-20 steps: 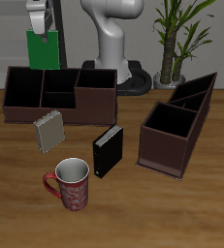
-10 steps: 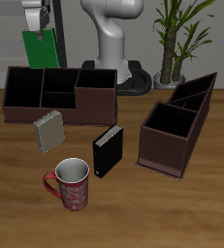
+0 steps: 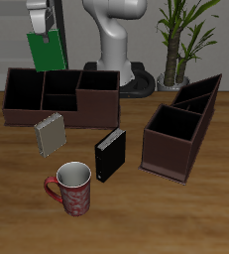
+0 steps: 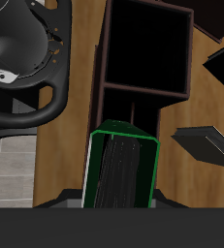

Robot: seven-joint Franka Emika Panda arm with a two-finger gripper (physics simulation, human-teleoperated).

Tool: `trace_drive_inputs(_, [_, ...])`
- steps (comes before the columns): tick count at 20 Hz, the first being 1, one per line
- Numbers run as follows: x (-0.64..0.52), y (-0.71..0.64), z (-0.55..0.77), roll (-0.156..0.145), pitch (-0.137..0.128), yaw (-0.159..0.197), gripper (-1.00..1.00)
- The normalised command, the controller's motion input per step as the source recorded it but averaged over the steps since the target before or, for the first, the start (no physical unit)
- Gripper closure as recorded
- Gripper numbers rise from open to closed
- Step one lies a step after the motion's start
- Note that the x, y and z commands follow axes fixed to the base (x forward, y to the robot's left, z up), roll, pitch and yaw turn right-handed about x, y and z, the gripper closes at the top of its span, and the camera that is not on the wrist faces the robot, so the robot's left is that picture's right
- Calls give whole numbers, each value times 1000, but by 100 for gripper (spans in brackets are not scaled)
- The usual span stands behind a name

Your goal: Place the green book into the back desk caddy's back compartment

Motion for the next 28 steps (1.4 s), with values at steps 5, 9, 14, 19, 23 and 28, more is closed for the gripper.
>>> trace_drive_inputs(5, [56,-38,64,-12,-15,3,100])
trace_drive_inputs(9, [-46,237,-63,54,16,0,100])
trace_drive_inputs(14, [-2,214,-55,29,5,24,100])
trace_drive_inputs(19, [1,165,-84,24,18,14,100])
trace_drive_inputs(23, [29,81,-40,14,3,10,100])
trace_drive_inputs(28, [17,39,-72,5,12,19,100])
